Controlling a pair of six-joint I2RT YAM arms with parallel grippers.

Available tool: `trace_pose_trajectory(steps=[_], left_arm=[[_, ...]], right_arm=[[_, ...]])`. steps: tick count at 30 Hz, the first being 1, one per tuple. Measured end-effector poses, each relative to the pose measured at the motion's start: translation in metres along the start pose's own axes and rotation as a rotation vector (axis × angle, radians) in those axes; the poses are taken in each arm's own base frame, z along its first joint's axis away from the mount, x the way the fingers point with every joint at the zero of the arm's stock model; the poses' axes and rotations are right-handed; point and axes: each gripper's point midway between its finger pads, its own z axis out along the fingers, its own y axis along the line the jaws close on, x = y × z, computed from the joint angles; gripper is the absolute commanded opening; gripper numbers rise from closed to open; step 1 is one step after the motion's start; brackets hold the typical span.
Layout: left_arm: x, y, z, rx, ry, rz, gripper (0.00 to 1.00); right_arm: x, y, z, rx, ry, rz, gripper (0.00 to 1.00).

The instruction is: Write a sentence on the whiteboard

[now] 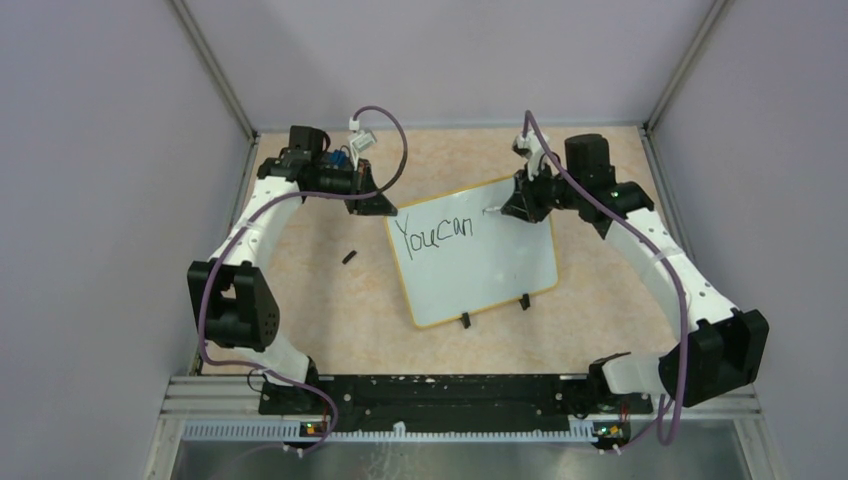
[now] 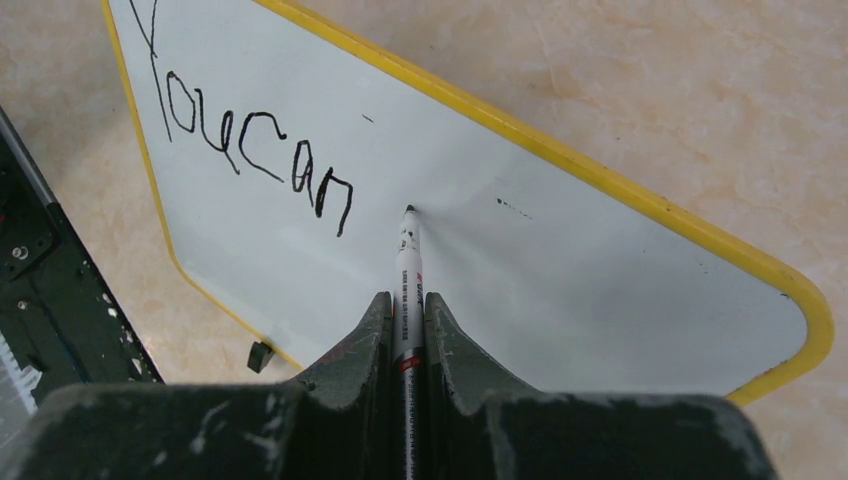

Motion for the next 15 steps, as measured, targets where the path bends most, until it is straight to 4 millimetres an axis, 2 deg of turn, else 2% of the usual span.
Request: trace_pose_trajectory(steps=[5, 15], left_arm=[[0.0014, 0.0005, 0.0002, -0.001, 0.001, -0.001, 0.0], [0.0022, 0.0015, 0.0002, -0.007, 0.003, 0.002, 0.0]], right_arm=[[-0.0043, -0.0013, 0.0016, 0.0, -0.008, -0.005, 0.0], [-0.0046, 0.0082, 0.0088, -0.027, 0.003, -0.02, 0.0]])
